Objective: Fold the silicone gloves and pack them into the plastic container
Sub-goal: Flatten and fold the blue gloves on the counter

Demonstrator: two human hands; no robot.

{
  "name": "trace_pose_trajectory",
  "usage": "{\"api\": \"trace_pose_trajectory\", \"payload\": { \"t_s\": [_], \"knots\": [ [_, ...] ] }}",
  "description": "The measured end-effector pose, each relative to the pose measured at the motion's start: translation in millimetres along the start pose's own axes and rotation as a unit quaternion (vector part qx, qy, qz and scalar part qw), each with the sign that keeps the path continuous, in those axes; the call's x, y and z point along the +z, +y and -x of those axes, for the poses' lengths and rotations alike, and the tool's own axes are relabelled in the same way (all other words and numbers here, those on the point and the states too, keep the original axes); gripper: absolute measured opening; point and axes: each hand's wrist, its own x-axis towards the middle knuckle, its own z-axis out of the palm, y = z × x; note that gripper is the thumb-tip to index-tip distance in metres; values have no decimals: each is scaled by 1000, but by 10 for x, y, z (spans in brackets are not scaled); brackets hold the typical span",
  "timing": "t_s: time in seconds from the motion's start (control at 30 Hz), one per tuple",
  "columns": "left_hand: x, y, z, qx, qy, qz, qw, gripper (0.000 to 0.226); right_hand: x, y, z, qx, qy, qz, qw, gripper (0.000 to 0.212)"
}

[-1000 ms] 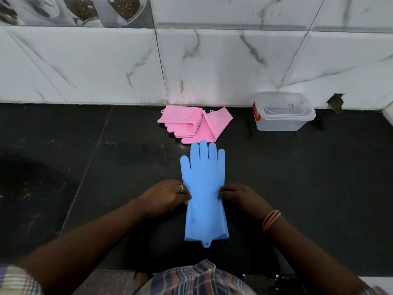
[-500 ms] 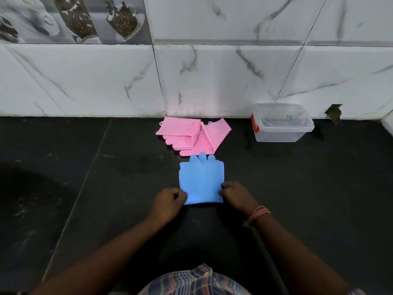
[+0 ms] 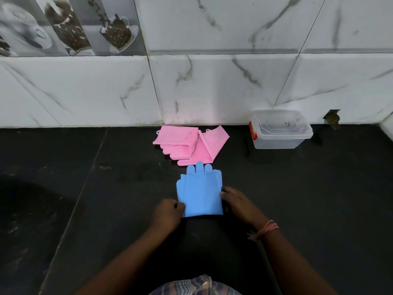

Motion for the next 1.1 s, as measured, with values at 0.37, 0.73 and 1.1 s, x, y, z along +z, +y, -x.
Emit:
{"api": "trace_pose_trajectory", "payload": {
  "t_s": [0.37,0.73,1.1],
  "knots": [
    [88,89,64,118,134,41,983,32,252,70,16,-47,174,156,971,16],
    [146,126,37,184,232,98,950,14,400,185,31,-122,260,206,936,20],
    [195,203,-297,125,216,158,955,26,396,113,-190,-78,293,129,944,28]
  ]
}}
